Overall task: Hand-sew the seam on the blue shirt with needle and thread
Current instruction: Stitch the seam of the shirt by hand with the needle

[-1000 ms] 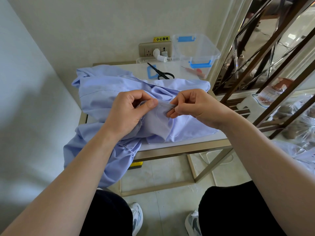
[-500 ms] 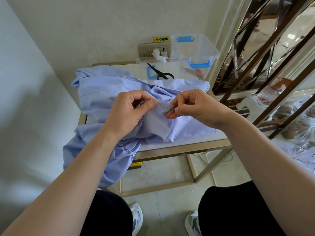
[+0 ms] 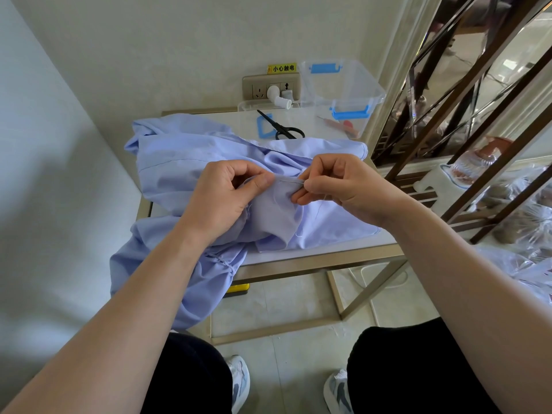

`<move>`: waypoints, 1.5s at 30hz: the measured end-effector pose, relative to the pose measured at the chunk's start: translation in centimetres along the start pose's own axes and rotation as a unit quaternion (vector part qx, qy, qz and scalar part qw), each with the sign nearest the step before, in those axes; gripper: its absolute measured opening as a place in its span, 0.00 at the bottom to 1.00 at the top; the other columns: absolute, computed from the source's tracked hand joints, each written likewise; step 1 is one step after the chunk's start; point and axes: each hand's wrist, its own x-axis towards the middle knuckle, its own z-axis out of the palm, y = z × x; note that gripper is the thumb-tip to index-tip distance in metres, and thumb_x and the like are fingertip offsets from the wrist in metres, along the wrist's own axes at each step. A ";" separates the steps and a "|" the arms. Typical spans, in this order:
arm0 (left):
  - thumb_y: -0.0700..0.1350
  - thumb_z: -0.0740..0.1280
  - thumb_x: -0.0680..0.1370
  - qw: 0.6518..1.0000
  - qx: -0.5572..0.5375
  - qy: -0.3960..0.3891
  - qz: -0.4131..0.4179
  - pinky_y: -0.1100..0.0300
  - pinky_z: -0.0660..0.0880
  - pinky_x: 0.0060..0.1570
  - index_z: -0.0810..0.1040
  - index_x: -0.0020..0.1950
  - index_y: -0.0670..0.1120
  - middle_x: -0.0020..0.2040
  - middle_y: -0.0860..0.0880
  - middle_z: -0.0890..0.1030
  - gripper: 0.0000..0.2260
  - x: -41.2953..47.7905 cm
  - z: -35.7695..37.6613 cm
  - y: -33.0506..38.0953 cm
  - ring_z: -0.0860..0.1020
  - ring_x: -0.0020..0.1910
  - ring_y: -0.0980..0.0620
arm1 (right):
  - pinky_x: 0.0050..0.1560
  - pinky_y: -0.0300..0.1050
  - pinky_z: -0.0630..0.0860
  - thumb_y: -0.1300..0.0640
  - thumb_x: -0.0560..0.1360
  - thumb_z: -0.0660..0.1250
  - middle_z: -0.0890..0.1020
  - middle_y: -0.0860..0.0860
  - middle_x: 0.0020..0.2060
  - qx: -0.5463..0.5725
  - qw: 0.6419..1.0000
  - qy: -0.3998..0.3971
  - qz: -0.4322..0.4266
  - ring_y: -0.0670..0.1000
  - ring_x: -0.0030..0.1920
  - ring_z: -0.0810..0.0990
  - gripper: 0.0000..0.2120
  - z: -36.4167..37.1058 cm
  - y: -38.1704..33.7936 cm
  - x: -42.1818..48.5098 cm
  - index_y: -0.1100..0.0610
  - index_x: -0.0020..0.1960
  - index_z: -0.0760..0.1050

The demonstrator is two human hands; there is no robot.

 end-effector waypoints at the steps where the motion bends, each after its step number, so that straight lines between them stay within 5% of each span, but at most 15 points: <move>1: 0.42 0.69 0.78 1.000 -0.003 0.000 -0.005 0.71 0.73 0.41 0.82 0.43 0.50 0.36 0.60 0.82 0.06 0.0 0.0 0.0 0.78 0.38 0.64 | 0.51 0.42 0.79 0.71 0.78 0.62 0.84 0.58 0.40 0.013 1.000 0.000 -0.003 0.54 0.45 0.85 0.08 0.0 0.1 0.0 0.62 0.42 0.73; 7: 0.41 0.67 0.80 0.999 -0.034 -0.003 -0.022 0.66 0.74 0.45 0.83 0.47 0.43 0.41 0.49 0.83 0.06 0.2 0.0 -0.1 0.77 0.41 0.59 | 0.53 0.43 0.79 0.70 0.78 0.61 0.83 0.59 0.41 0.084 0.996 -0.011 -0.016 0.56 0.46 0.85 0.08 -0.2 0.3 0.0 0.62 0.44 0.73; 13: 0.40 0.66 0.80 0.997 -0.074 -0.020 -0.025 0.66 0.73 0.47 0.82 0.46 0.45 0.41 0.50 0.81 0.07 0.2 -0.1 -0.2 0.76 0.42 0.59 | 0.52 0.41 0.79 0.69 0.79 0.60 0.80 0.65 0.48 0.101 0.994 -0.027 -0.019 0.56 0.48 0.85 0.06 -0.2 0.4 0.0 0.63 0.47 0.73; 22: 0.40 0.65 0.81 0.995 -0.090 -0.034 -0.037 0.59 0.72 0.50 0.82 0.49 0.38 0.43 0.46 0.81 0.08 0.2 -0.1 -0.2 0.75 0.44 0.55 | 0.51 0.40 0.79 0.68 0.79 0.59 0.82 0.61 0.46 0.113 0.993 -0.033 -0.018 0.54 0.48 0.85 0.05 -0.4 0.6 0.1 0.63 0.47 0.72; 45: 0.40 0.65 0.81 0.995 -0.093 -0.033 -0.032 0.63 0.73 0.49 0.83 0.46 0.45 0.41 0.51 0.81 0.08 0.1 0.0 -0.1 0.76 0.43 0.58 | 0.52 0.41 0.79 0.66 0.76 0.62 0.84 0.57 0.46 0.136 0.988 -0.062 -0.028 0.53 0.50 0.85 0.01 -0.5 1.0 0.2 0.63 0.47 0.72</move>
